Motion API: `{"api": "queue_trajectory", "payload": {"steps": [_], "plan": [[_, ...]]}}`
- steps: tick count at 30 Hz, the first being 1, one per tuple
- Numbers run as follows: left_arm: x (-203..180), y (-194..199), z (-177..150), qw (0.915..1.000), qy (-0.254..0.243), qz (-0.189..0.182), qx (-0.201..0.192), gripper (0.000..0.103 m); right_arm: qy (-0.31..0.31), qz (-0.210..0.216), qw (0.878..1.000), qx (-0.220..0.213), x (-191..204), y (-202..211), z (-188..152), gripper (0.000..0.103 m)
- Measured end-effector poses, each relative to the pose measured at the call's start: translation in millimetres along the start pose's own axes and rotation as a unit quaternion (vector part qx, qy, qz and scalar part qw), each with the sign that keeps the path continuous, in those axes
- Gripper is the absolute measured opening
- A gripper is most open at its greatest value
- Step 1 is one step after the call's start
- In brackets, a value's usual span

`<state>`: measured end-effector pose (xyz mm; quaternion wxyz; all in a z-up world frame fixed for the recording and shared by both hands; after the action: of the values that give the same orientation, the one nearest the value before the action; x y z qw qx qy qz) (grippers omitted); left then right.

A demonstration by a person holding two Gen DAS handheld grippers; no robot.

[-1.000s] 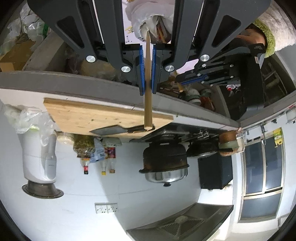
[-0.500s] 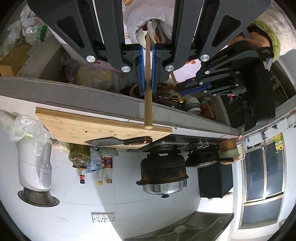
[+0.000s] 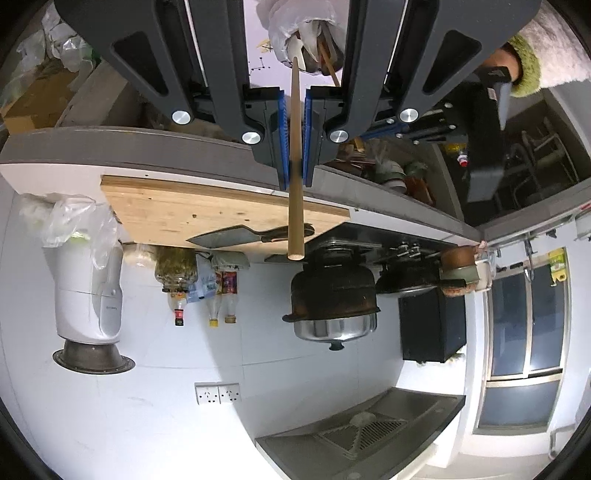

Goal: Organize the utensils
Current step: 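Lower the chopstick into the holder with the left tool while the right tool holds its chopstick nearby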

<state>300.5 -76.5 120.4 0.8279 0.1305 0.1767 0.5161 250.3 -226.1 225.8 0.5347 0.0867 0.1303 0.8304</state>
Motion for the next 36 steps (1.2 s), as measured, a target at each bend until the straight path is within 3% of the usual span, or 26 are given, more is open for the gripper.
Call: {"api": "queue_trajectory", "payload": {"steps": [7,16,36], "plan": [[0.3,0.8,-0.7,1.0000,-0.006,0.004,-0.002,0.006,0.007,0.022,0.999,0.025,15.6,-15.0,-15.3,0.007],[-2.7,4.6,-6.6,0.9998,-0.019,0.003,-0.007,0.006,0.029,0.011,0.997,0.069,30.0,-42.3,-49.8,0.007],[-8.5,8.5,-32.7,0.9988,-0.046,-0.011,-0.009,0.005,0.020,0.018,0.992,0.122,28.6,-80.7,-99.7,0.007]]}}
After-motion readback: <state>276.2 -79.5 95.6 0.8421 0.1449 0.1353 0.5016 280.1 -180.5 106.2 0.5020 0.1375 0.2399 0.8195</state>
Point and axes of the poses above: each gripper's, at about its wrist camera, not at the fingertips, and y roughly against the way its jaws point, x to its left, z to its top, the point moved 3 cm from there along -y, roughly the way its jaws point, and after that the axes turned 4 degrees about y, right-handed, at the moved point
